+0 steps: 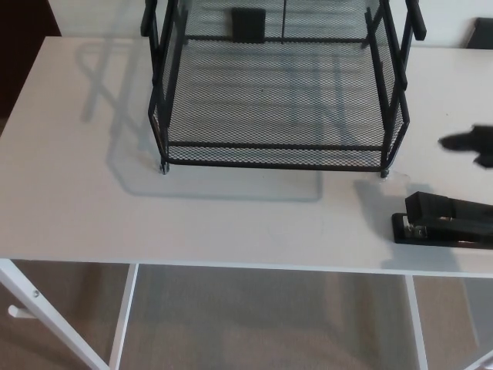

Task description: The robot walks towards a desk on which a file tray is kept in the middle and a stapler is kept to its right. The robot lifts the stapler using its right hand and places it on the file tray.

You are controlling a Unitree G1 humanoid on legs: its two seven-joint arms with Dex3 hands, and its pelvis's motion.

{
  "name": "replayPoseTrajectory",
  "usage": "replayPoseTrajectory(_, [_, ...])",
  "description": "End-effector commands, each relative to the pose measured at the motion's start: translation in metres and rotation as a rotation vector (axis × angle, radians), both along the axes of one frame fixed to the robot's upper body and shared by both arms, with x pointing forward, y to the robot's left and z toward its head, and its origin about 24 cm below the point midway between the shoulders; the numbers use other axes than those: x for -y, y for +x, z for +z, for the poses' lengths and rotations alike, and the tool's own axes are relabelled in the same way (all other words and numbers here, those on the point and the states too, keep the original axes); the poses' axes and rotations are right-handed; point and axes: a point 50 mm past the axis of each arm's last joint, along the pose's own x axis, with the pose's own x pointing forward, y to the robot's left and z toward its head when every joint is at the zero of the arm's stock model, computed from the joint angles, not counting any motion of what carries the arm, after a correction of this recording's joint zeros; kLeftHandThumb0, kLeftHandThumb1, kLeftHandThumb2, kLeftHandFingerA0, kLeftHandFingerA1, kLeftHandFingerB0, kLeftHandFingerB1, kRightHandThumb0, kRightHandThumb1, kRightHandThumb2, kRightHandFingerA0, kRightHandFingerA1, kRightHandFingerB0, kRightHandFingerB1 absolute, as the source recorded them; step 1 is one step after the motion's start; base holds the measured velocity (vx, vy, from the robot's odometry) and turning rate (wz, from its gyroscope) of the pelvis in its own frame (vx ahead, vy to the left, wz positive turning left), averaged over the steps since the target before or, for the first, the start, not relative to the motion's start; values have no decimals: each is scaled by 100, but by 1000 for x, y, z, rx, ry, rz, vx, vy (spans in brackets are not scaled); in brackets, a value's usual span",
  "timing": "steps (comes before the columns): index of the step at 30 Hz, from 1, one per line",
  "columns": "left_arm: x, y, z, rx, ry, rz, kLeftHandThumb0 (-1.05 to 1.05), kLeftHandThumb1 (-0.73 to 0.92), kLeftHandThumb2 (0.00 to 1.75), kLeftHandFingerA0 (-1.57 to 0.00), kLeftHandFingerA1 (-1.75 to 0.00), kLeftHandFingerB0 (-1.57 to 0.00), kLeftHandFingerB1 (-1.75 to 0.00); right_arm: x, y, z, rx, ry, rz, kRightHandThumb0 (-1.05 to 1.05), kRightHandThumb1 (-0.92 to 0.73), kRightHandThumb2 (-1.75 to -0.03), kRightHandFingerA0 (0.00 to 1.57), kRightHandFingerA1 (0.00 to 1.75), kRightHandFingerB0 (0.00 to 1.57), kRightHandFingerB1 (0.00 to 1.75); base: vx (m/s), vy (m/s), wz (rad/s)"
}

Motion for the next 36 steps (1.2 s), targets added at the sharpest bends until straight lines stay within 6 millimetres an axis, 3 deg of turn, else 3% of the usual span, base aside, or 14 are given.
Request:
replayPoseTrajectory(1, [-2, -6, -2, -41, 8, 3, -55, 86, 65, -38, -47, -31, -38, -3, 5, -25, -125, -240, 40, -77, -45, -82, 4, 46, 14, 18, 0, 0, 0])
replayPoseTrajectory(5, [-1, -7, -4, -46, 1, 1, -55, 86, 65, -38, -47, -31, -38, -3, 12, -34, -117, -285, 36, -62, -55, -57, 9, 40, 9, 25, 0, 0, 0])
replayPoseTrajectory(7, [-1, -6, -4, -47, -4, 2, -58, 80, 67, -36, -47, -29, -39, -3, 14, -34, -106, -302, 27, -66, -39, -78, 1, 46, 2, 32, 0, 0, 0])
replayPoseTrajectory(8, [-1, -6, -5, -48, -10, 17, -55, 84, 64, -39, -46, -31, -37, -4, 15, -33, -104, -300, 25, -57, -55, -60, 8, 39, 12, 25, 0, 0, 0])
replayPoseTrajectory(9, [0, -6, -7, -65, -4, -7, -57, 81, 67, -36, -46, -29, -37, -3, 16, -34, -83, -282, 6, -34, -43, -97, 3, 52, 0, 49, 0, 0, 0])
replayPoseTrajectory(11, [0, -6, -7, -66, 0, -15, -58, 80, 68, -37, -47, -29, -38, -4, 18, -33, -79, -285, -2, -34, -44, -98, 2, 52, 0, 49, 0, 0, 0])
replayPoseTrajectory(12, [0, -8, -8, -75, 0, -25, -62, 82, 69, -35, -45, -27, -37, -6, 19, -34, -51, -311, 3, -55, -62, -60, 17, 39, 16, 27, 0, 0, 0])
replayPoseTrajectory(18, [1, -11, -11, -95, -9, 5, -55, 84, 65, -40, -44, -31, -35, -9, 18, -48, 33, -373, 23, -52, -60, -59, 26, 41, 24, 29, 0, 0, 0])
replayPoseTrajectory(19, [1, -11, -11, -100, -4, -15, -55, 86, 65, -39, -45, -29, -36, -10, 18, -51, 49, -385, 26, -56, -48, -79, 25, 51, 20, 42, 0, 0, 0])
replayPoseTrajectory(20, [2, -13, -14, -115, -1, -26, -54, 86, 66, -40, -44, -29, -36, -10, 15, -56, 72, -405, 32, -48, -62, -59, 39, 50, 29, 31, 0, 0, 0])
replayPoseTrajectory(26, [4, -13, -18, -134, 9, -41, -54, 85, 65, -43, -45, -31, -37, -12, 11, -71, 154, -428, 44, -45, -62, -58, 49, 54, 31, 33, 0, 0, 0])
replayPoseTrajectory(27, [5, -12, -17, -141, 15, -51, -54, 85, 65, -42, -45, -31, -36, -11, 11, -74, 161, -454, 51, -51, -50, -82, 51, 68, 24, 46, 0, 0, 0])
replayPoseTrajectory(28, [5, -11, -16, -144, 16, -53, -53, 86, 65, -43, -45, -30, -36, -10, 11, -75, 170, -469, 53, -44, -60, -58, 56, 81, 31, 33, 0, 0, 0])
replayPoseTrajectory(36, [4, -15, -16, -189, 50, -97, -51, 87, 65, -44, -45, -30, -37, 2, 7, -93, 301, -658, 75, -33, -67, -60, 80, 126, 41, 35, 0, 0, 0])
